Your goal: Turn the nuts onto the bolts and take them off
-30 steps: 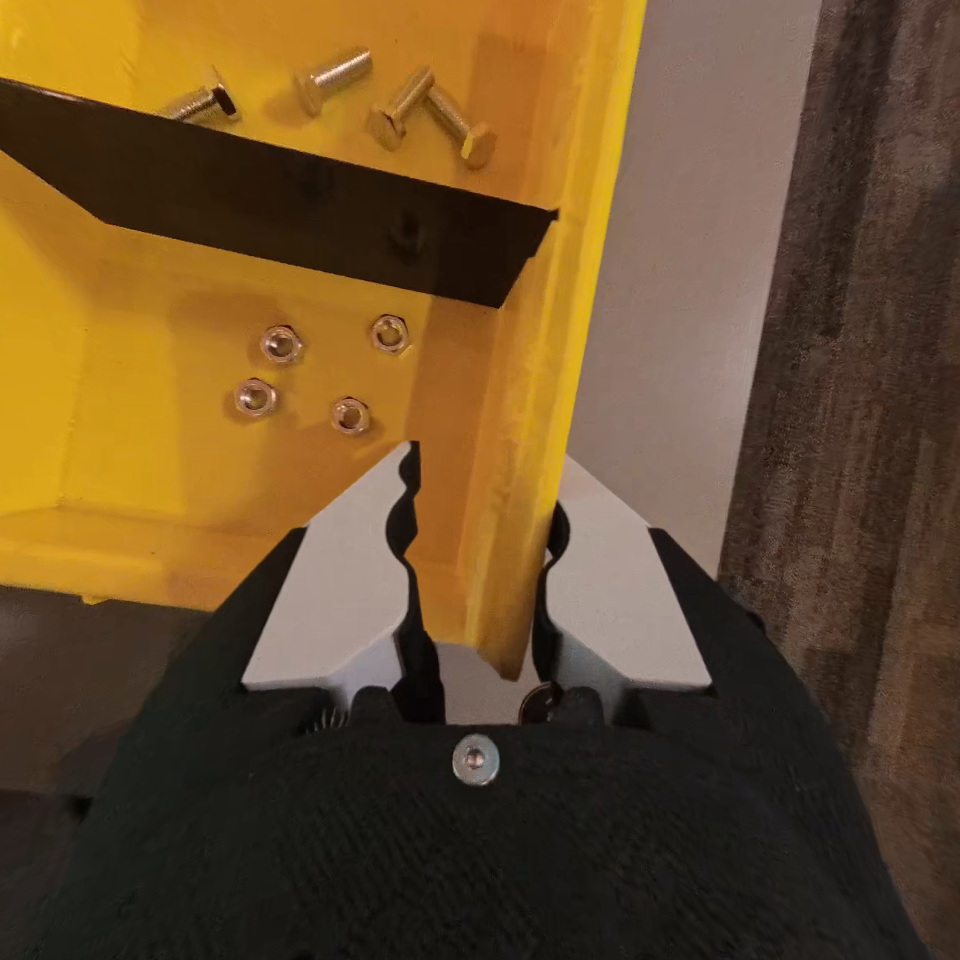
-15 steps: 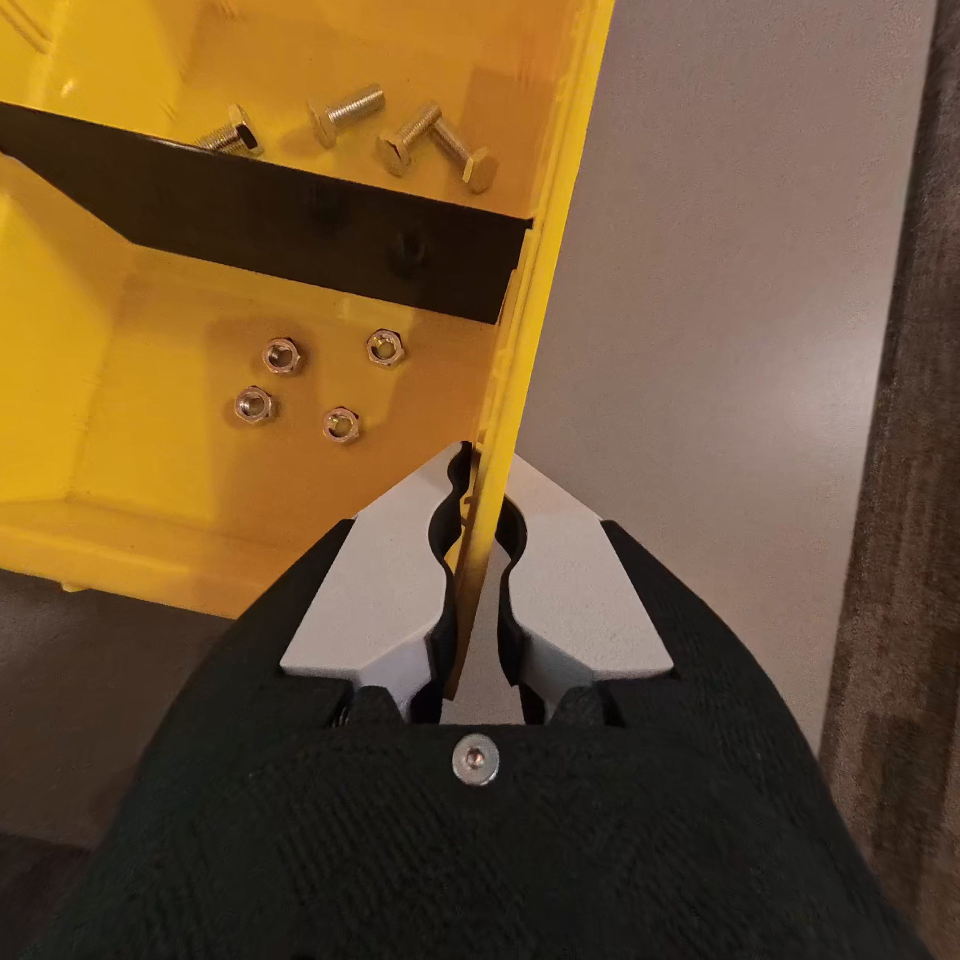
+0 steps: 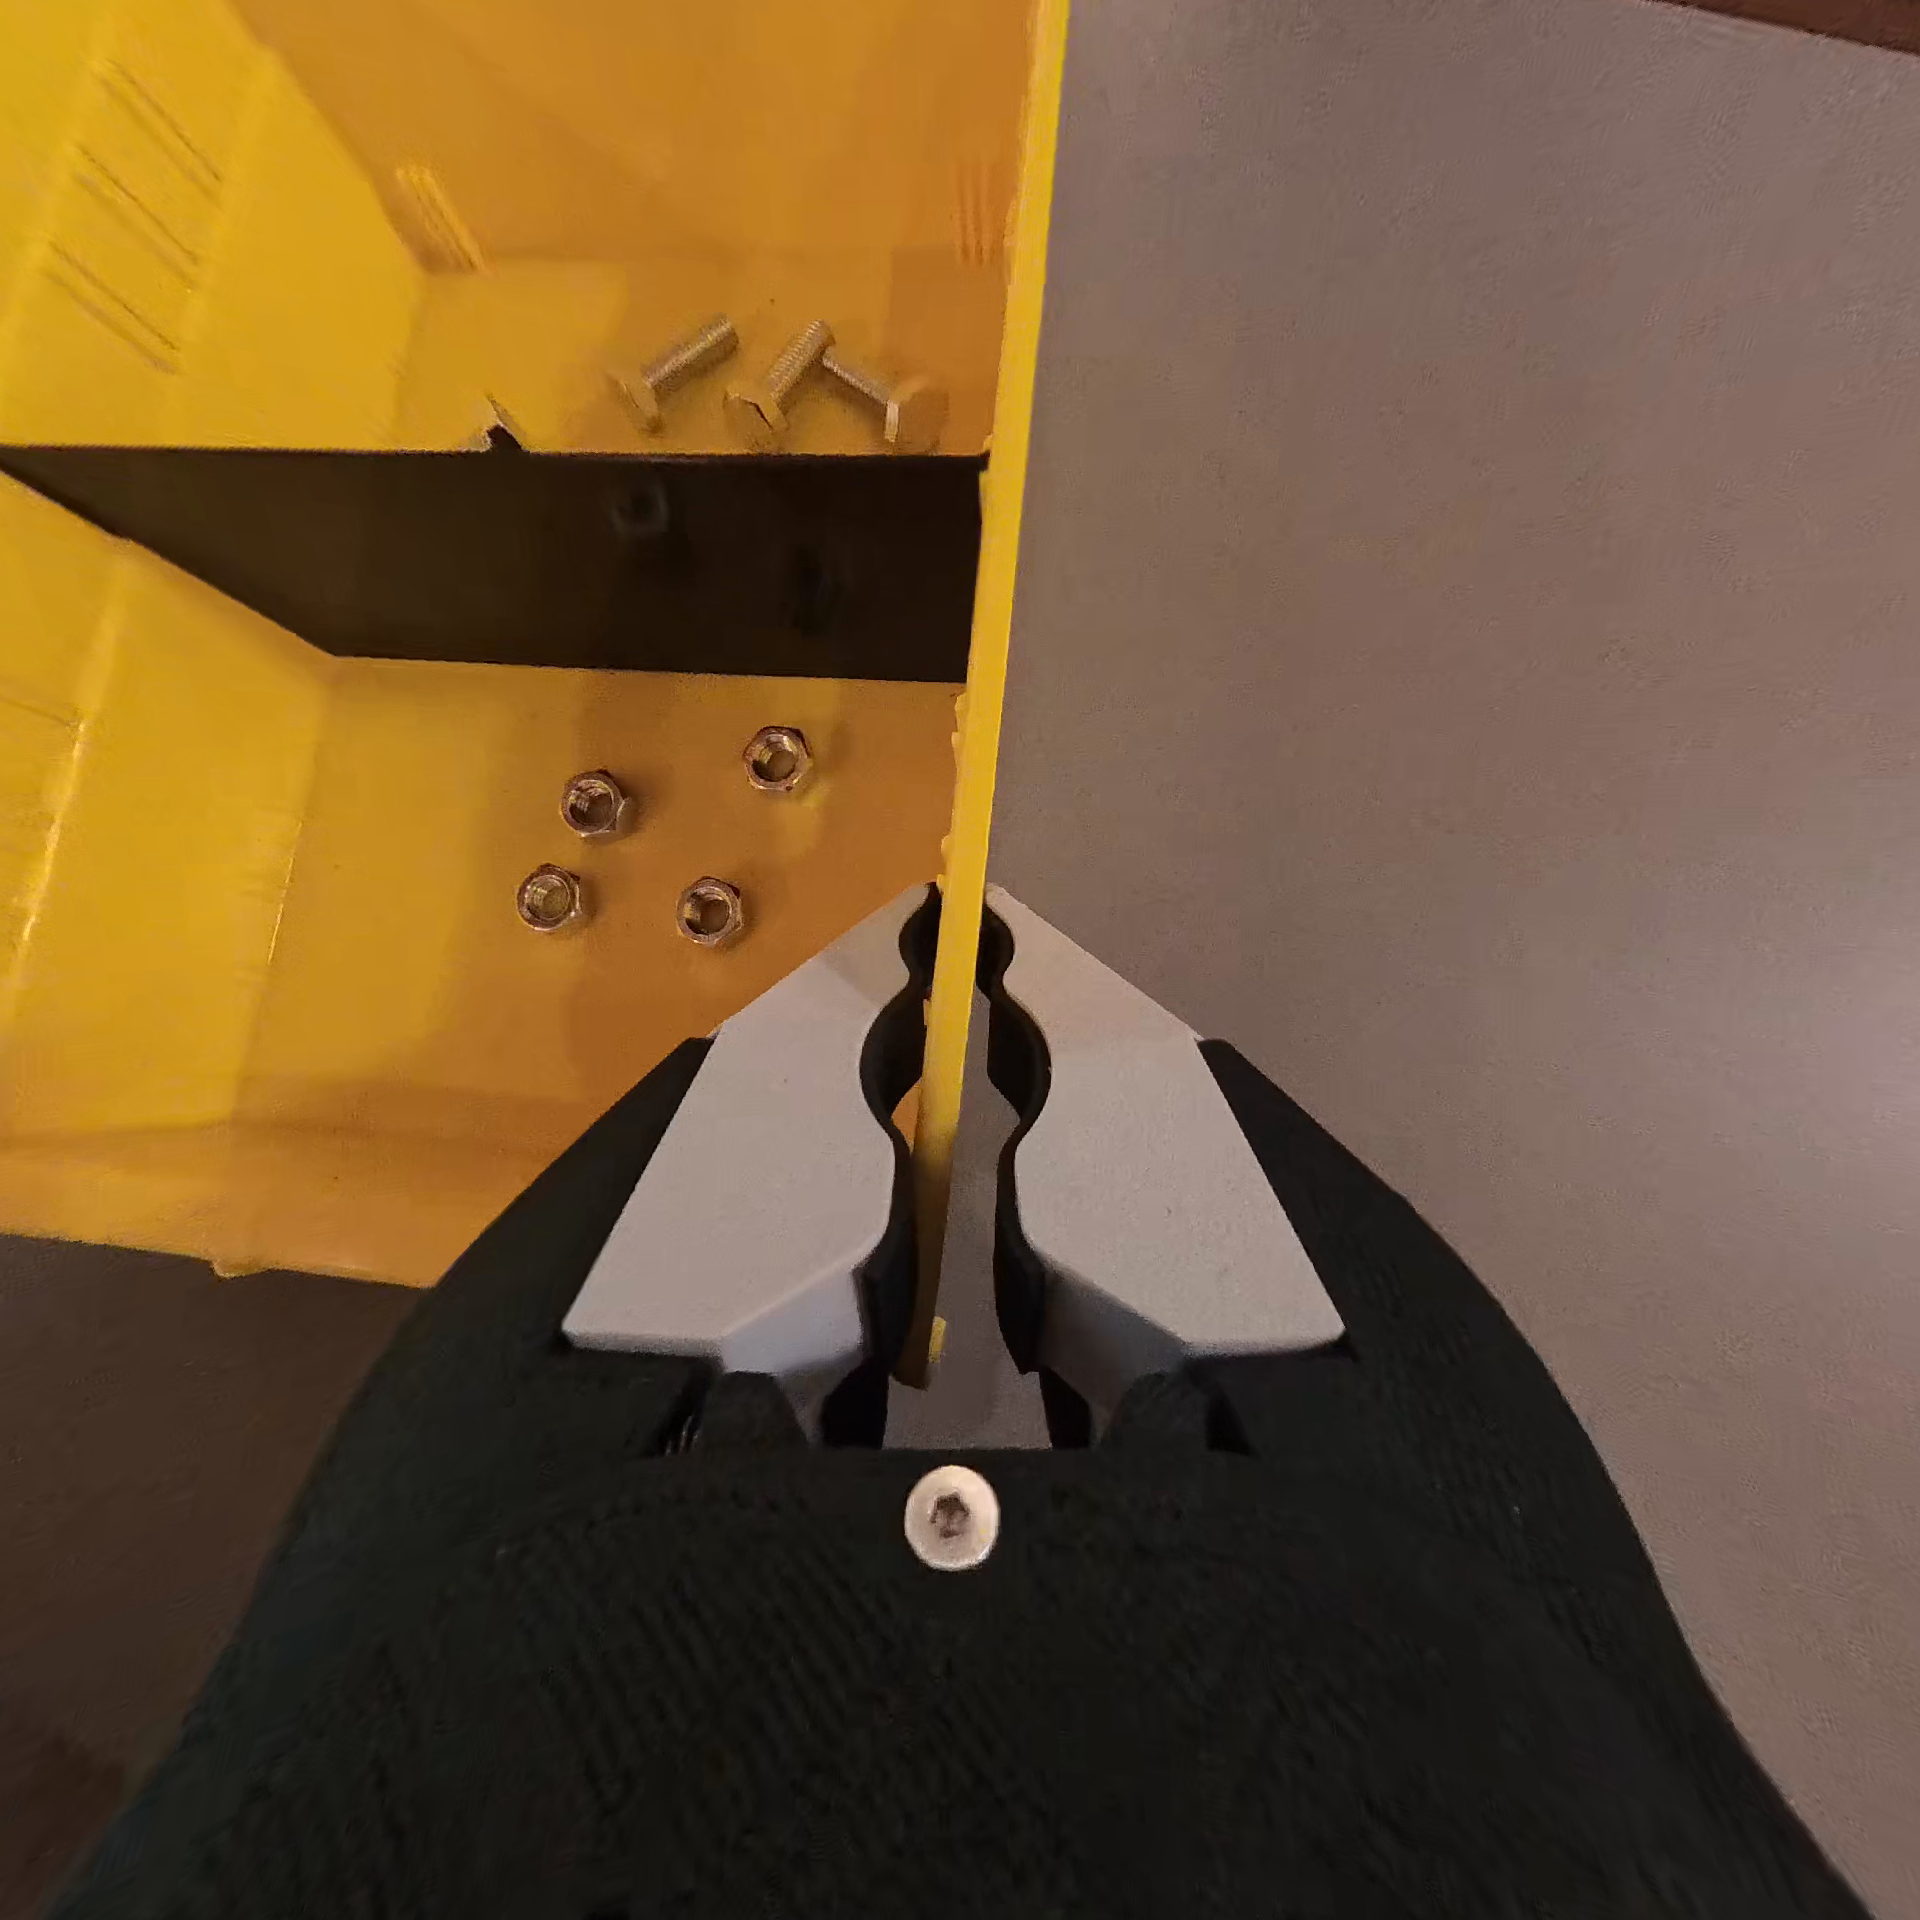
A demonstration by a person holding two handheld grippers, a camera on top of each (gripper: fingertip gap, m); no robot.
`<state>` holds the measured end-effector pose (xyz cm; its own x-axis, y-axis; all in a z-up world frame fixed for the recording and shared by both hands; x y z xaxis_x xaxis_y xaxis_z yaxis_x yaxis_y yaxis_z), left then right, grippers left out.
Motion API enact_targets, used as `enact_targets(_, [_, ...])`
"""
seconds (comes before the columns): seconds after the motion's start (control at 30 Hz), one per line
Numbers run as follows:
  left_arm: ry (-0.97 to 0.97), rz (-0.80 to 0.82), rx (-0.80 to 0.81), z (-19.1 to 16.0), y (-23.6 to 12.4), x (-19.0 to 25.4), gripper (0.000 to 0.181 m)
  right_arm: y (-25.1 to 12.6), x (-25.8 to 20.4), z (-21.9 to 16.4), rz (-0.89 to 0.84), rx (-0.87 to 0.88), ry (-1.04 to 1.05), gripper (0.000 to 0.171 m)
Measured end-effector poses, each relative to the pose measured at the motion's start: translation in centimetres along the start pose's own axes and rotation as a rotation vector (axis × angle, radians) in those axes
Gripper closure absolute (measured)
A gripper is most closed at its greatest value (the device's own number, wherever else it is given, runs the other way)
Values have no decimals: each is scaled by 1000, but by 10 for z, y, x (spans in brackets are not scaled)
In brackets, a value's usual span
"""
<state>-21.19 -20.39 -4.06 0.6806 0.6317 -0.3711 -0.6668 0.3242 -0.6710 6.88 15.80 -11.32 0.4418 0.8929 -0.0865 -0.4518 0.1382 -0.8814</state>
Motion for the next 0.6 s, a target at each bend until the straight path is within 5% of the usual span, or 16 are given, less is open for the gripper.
enact_targets(0.03, [0,20,30,6,-11,-4,176,5,-16,5,7,3,-20,161])
enact_targets(0.13, [16,68,124,28,-47,-12,175,18,-75,21,75,37,-95,155])
enact_targets(0.3, [104,47,342,73,-110,15,176,-6,-151,41,267,300,-215,84])
enact_targets(0.43, [262,-88,544,111,-150,80,176,-76,-102,38,182,678,-138,84])
enact_targets(0.6, [502,-404,680,154,-182,207,177,-159,11,-19,-74,928,125,93])
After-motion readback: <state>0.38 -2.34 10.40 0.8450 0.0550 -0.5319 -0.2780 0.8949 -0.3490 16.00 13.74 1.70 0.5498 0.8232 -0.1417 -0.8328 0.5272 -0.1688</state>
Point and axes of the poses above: each gripper's, where its closed fingertips meet, y out along the fingers, z out of its top, x = y × z across the jaws, the point moved 3 cm from there along -y, back along the fingers, and after that the axes turned 15 degrees about -x, right-handed, at the moved point
